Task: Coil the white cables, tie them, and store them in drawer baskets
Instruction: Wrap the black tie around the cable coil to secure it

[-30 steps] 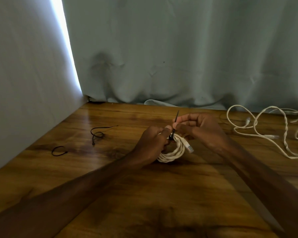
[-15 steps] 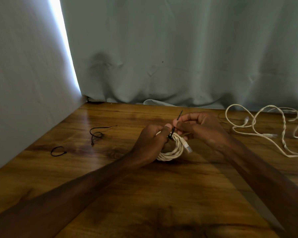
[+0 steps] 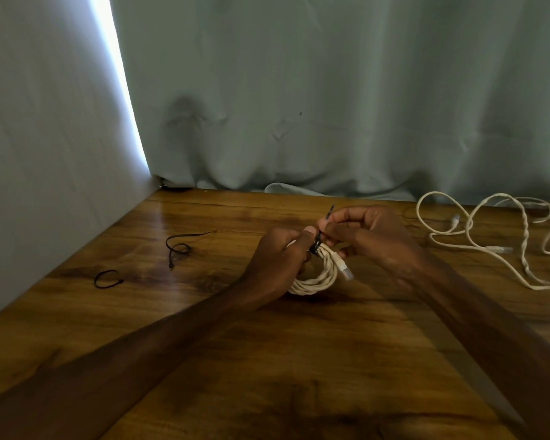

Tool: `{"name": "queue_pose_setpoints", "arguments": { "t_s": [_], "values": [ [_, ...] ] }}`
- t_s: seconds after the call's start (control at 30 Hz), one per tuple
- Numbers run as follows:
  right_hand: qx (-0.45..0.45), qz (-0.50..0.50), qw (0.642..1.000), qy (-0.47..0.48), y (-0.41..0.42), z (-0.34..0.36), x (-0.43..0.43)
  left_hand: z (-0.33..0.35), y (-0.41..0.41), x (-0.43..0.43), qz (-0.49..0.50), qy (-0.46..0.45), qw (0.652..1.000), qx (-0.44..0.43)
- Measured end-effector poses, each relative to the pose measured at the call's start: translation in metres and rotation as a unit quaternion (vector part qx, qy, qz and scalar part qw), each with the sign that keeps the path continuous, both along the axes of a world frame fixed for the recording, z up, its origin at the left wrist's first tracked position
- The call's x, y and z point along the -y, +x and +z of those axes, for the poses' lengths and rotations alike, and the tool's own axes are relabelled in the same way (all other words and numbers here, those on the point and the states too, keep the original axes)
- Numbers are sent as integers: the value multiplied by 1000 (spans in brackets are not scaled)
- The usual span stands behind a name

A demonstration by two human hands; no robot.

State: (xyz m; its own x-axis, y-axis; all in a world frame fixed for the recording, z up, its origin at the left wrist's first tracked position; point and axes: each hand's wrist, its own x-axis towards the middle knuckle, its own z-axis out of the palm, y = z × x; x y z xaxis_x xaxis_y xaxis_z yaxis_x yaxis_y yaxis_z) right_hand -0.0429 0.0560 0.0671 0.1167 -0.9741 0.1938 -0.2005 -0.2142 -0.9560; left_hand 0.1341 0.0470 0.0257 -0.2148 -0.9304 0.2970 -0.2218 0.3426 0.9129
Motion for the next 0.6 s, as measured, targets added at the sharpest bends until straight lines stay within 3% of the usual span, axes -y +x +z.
{"name": "queue_pose_setpoints", "arguments": {
  "t_s": [0.33, 0.6],
  "values": [
    [-15, 4, 999, -37, -1, 0, -1, 7, -3, -4, 2, 39, 996, -78],
    [20, -3, 1000, -5, 0, -1, 2, 5, -2, -3, -4, 30, 996, -86]
  ]
}}
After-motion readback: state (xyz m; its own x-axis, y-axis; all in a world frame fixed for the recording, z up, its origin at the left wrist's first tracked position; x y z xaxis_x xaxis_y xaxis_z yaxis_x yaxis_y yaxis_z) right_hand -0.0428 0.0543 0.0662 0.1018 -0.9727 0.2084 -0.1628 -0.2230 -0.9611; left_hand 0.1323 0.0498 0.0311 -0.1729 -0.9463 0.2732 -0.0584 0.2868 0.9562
